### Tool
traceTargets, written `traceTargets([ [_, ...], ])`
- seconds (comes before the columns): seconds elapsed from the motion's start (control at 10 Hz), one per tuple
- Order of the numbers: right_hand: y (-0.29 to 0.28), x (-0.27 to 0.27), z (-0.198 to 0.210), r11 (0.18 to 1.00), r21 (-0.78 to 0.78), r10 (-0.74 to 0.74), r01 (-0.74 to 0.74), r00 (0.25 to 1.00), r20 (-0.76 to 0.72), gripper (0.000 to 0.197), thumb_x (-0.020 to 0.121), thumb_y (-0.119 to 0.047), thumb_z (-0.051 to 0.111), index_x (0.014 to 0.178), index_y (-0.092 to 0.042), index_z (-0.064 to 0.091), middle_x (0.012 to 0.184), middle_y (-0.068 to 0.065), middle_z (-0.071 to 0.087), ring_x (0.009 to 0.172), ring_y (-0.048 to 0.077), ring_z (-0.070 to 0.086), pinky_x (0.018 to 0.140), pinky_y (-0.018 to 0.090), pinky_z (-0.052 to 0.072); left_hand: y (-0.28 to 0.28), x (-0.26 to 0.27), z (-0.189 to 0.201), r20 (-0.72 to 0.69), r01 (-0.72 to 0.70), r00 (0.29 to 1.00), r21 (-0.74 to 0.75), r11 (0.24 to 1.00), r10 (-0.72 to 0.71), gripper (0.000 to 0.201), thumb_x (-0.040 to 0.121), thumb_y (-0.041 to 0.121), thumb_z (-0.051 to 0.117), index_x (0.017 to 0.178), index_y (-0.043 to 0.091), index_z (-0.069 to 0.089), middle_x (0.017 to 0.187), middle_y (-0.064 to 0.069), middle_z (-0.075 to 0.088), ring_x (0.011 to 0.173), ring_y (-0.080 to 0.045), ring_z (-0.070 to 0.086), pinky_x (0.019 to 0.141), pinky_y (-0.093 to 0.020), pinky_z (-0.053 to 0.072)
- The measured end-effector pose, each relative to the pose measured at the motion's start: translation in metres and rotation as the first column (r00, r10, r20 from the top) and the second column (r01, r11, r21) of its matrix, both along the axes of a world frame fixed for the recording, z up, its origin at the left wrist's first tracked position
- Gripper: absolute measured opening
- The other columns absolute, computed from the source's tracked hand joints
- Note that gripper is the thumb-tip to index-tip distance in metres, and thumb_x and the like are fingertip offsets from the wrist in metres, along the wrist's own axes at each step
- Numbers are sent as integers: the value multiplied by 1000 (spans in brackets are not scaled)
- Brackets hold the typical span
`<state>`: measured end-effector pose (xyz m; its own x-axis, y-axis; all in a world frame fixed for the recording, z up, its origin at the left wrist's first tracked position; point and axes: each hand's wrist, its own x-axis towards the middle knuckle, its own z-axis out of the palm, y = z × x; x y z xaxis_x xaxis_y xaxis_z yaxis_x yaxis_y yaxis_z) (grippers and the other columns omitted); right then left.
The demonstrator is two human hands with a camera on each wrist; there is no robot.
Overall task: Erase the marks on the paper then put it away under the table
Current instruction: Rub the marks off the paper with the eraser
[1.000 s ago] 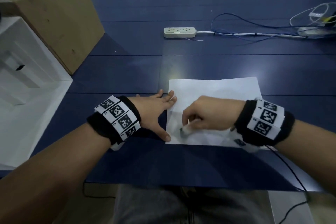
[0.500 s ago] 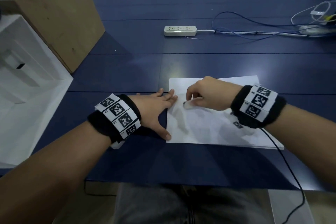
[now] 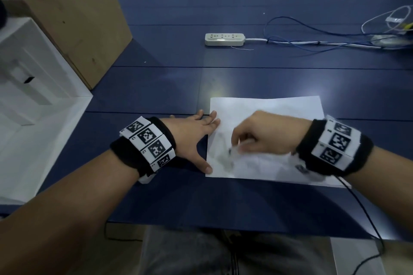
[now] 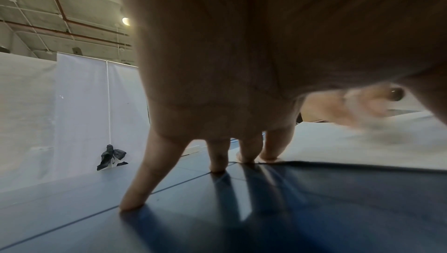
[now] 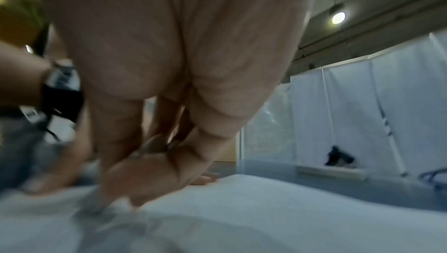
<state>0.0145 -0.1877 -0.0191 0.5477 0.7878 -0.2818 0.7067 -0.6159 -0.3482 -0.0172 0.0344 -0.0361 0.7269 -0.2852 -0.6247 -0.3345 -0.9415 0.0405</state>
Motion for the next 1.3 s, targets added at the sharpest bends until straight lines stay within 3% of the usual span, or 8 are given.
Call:
traceTargets([
  [0.1,3,-17,0,993,-57,93,-99,991,-97,19,91,-40,66,105,-28,71,85,-9,70,71,5,57,73,22,50,-1,0,0,-5,3,1000,4,1000,-3,136,61,81,67,153,29,-18,156,17,-30,146,-13,-24,107,-76,15],
  [0.3,-2,20,-1,988,43,-151,147,981,120,27,93,-45,61,103,-21,71,81,-8,67,71,11,57,74,31,50,-1,0,0,-2,3,1000,1,1000,-3,136,60,82,66,153,30,-16,157,17,-28,147,-13,-23,107,-76,16],
  [0.5,0,-11,-2,996,-36,80,-84,992,-95,27,87,-52,67,101,-29,72,74,-12,65,65,1,56,67,18,47,-1,1,-1,-2,3,1000,2,1000,-3,136,60,82,67,153,29,-17,156,18,-29,146,-13,-24,105,-77,16],
  [0.7,3,16,-3,999,36,-38,35,995,87,22,91,-43,64,101,-26,73,84,-7,72,75,11,60,79,30,52,-2,0,1,-4,1,1000,6,1000,-1,136,60,81,67,154,28,-17,157,17,-28,147,-14,-23,106,-76,16],
  [0.8,1,-13,-5,995,-8,103,-104,990,-93,22,89,-47,66,102,-30,72,83,-8,71,71,5,60,73,23,52,-1,1,0,-4,0,1000,11,1000,1,136,60,82,67,153,29,-18,157,18,-29,147,-13,-23,106,-76,16],
  [1.0,4,13,-1,1000,0,-14,14,995,100,26,92,-44,63,105,-24,72,86,-8,69,82,15,63,80,28,50,-3,0,1,-3,4,1000,9,1000,-4,136,60,81,67,154,29,-16,157,17,-28,147,-14,-23,105,-77,17],
  [1.2,4,-20,-4,989,-5,149,-150,985,-92,19,92,-40,65,103,-26,70,84,-6,71,72,9,59,71,23,50,-1,0,0,-1,2,1000,7,1000,-2,136,60,82,67,153,29,-17,157,17,-29,146,-13,-23,106,-77,15],
  [1.3,9,-8,-2,996,-25,89,-89,996,-22,21,92,-39,64,104,-24,71,85,-6,70,73,10,58,74,25,49,-2,0,1,3,3,1000,9,1000,-3,136,60,81,67,153,29,-17,157,17,-29,147,-14,-23,105,-77,17],
])
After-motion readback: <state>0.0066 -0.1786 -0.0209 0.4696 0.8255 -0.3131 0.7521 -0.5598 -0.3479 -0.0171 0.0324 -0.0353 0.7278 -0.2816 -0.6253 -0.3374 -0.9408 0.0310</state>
